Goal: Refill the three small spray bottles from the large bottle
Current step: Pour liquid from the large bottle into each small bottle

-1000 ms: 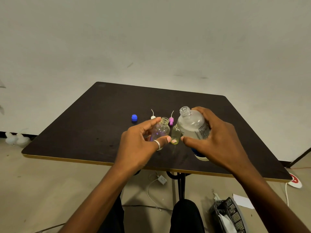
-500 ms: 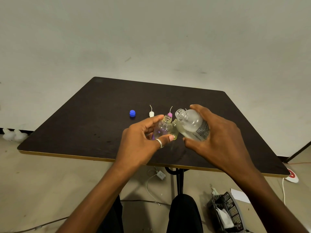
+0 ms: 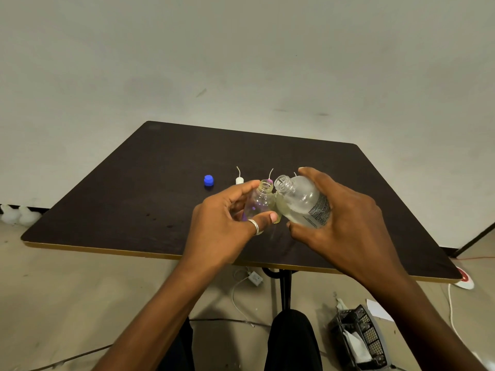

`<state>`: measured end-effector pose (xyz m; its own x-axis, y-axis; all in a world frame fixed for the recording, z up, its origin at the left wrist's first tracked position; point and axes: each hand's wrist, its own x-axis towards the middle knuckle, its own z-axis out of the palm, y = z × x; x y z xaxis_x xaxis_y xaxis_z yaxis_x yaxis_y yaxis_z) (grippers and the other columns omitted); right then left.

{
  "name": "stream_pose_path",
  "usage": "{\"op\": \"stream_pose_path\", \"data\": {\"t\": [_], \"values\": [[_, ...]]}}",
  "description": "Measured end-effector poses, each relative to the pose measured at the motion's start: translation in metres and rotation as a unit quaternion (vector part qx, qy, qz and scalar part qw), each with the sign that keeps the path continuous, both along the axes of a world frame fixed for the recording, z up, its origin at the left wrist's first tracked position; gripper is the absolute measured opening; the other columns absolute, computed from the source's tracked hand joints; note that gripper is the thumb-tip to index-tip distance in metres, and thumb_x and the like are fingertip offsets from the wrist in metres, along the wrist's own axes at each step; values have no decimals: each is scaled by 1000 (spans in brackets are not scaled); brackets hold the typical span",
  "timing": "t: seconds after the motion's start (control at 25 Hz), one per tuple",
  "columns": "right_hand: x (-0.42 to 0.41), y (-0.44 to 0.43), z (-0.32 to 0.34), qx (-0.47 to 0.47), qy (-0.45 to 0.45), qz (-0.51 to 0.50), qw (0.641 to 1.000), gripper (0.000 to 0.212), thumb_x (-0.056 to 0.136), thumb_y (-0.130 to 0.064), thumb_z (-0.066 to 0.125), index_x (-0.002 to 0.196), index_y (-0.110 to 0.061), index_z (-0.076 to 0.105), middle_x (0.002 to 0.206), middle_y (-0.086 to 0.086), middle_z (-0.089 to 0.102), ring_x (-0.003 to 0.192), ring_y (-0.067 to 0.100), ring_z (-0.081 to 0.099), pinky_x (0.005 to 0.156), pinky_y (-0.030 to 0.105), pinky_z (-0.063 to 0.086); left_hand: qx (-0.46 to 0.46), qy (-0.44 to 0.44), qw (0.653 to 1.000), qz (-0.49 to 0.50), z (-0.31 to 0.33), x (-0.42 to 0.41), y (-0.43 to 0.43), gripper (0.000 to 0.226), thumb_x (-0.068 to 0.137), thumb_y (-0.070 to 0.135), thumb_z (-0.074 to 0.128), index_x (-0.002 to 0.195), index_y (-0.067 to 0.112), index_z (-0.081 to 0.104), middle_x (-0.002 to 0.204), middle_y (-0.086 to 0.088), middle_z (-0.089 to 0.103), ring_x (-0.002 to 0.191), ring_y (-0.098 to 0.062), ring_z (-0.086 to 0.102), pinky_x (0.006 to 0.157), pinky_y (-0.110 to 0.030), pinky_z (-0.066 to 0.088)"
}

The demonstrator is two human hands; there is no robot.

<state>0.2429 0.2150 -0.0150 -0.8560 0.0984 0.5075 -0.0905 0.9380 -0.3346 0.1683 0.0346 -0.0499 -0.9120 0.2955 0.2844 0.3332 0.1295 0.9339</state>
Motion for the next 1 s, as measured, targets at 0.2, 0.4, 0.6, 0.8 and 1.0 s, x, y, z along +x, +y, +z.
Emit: {"op": "stream_pose_path", "data": {"t": [0.2,0.4,0.6,0.8,1.0], "values": [[1,0,2,10,-3,-9,1000,84,68,-52,80,141,-26,47,120,-1,67,100,18,65,87,33,52,-33,24,999,-7,3,-2,-5,65,69,28,87,129,30,63,114,20,69,102,15,62,87,-7,49],[0,-1,0,34,-12,-14,999,85,67,-51,82,142,-27,47,119,-1,67,99,19,64,83,29,49,-41,27,999,-4,-1,0,-8,65,69,29,86,129,29,63,115,18,70,103,15,62,83,-3,47],[0,-1,-1,56,-13,-26,998,85,67,-50,82,141,-28,46,118,-1,67,97,20,63,80,29,47,-46,37,998,-3,0,-1,-8,62,69,27,87,126,30,65,102,29,65,94,21,60,78,1,44],[1,-3,-1,66,-20,-34,997,87,67,-50,83,143,-28,45,120,-1,66,100,21,62,81,32,49,-54,44,998,-2,-1,-1,-9,63,69,26,87,127,28,65,104,30,63,93,26,58,77,3,43],[1,-5,-1,77,-11,-42,996,87,66,-47,85,142,-27,47,120,2,67,100,24,64,82,37,53,-54,47,997,1,-2,-1,-8,62,68,28,87,126,29,65,99,35,61,91,26,58,76,3,42]]}}
